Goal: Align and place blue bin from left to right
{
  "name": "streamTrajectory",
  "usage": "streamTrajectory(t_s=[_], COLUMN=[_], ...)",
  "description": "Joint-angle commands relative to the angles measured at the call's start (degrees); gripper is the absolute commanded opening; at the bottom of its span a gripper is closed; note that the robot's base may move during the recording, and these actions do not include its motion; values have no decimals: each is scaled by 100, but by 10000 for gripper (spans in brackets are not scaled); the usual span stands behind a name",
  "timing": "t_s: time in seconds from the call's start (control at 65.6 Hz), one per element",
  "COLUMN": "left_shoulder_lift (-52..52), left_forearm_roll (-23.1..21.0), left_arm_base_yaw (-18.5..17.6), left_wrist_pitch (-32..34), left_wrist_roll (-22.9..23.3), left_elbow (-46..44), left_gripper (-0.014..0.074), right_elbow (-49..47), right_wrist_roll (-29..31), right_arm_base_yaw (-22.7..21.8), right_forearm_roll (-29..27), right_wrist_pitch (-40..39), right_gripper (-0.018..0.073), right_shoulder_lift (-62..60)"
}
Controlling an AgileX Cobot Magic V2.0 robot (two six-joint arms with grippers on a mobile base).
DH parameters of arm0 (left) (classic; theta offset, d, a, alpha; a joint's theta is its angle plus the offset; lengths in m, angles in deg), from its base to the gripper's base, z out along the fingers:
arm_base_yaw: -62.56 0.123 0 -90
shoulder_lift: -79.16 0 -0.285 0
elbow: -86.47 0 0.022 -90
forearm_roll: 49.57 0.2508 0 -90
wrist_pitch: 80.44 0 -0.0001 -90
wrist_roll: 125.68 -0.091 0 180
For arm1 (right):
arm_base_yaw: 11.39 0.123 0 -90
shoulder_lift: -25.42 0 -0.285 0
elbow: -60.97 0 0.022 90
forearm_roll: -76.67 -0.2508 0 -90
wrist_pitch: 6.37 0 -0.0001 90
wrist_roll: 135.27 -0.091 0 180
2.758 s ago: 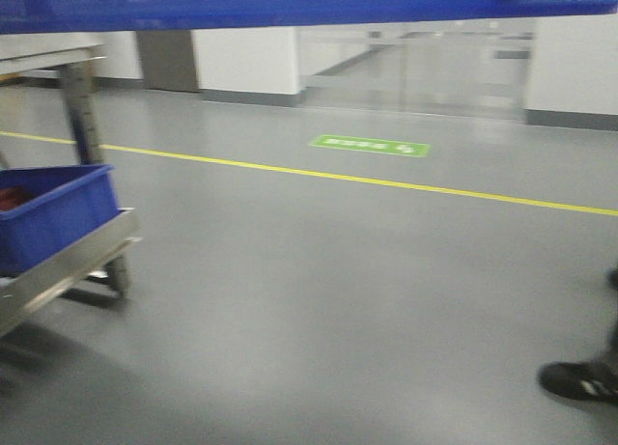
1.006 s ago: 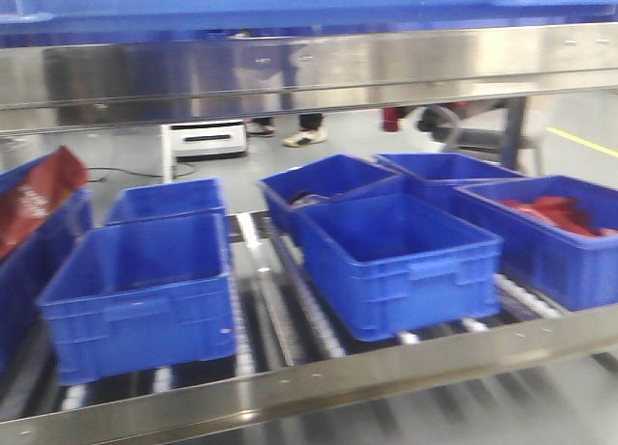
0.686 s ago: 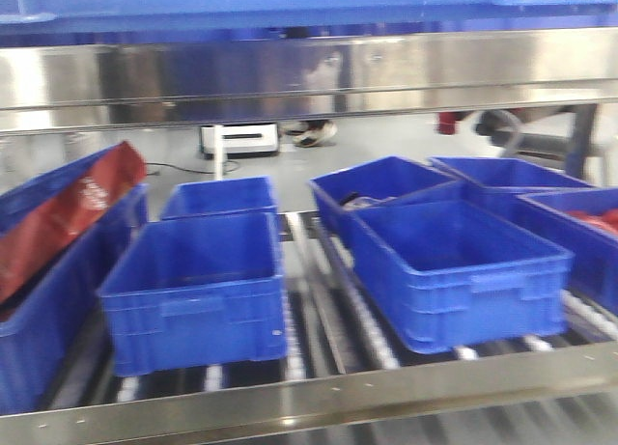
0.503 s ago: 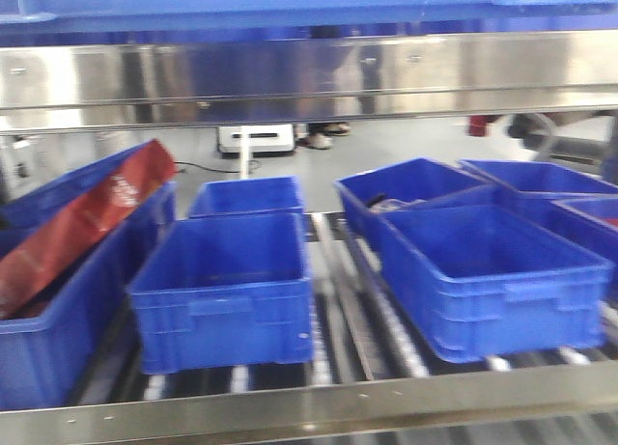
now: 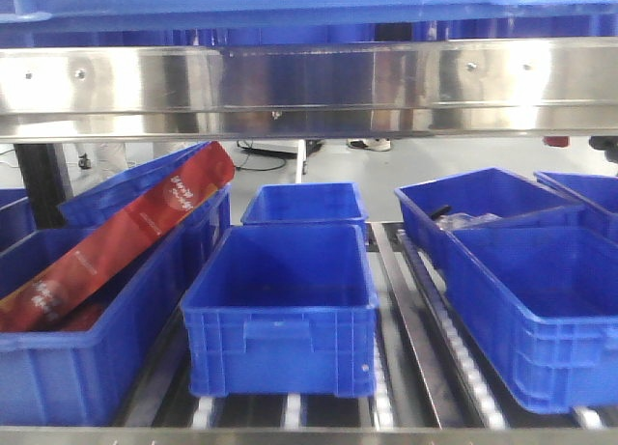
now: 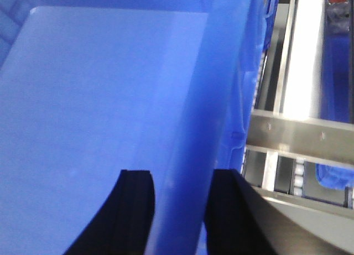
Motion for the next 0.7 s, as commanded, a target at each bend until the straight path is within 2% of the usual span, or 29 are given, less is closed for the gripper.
streamTrajectory(t_s=[0.0,0.686], left_shoulder_lift=[-185,-185], left_forearm_roll=[-588,-588], left_arm_base_yaw=[-54,-54], left_wrist_pitch=[271,271], left_wrist_roll=[-73,-73], left_elbow=[-95,-95], left_gripper=[-111,-111], right_elbow=[-113,-113], right_wrist_roll=[-50,-50], right_arm_base_yaw=[-4,-4], right_forearm_roll=[-44,-44], right_wrist_pitch=[-565,-565], right_gripper=[-67,-67], right_shoulder_lift=[-67,-67])
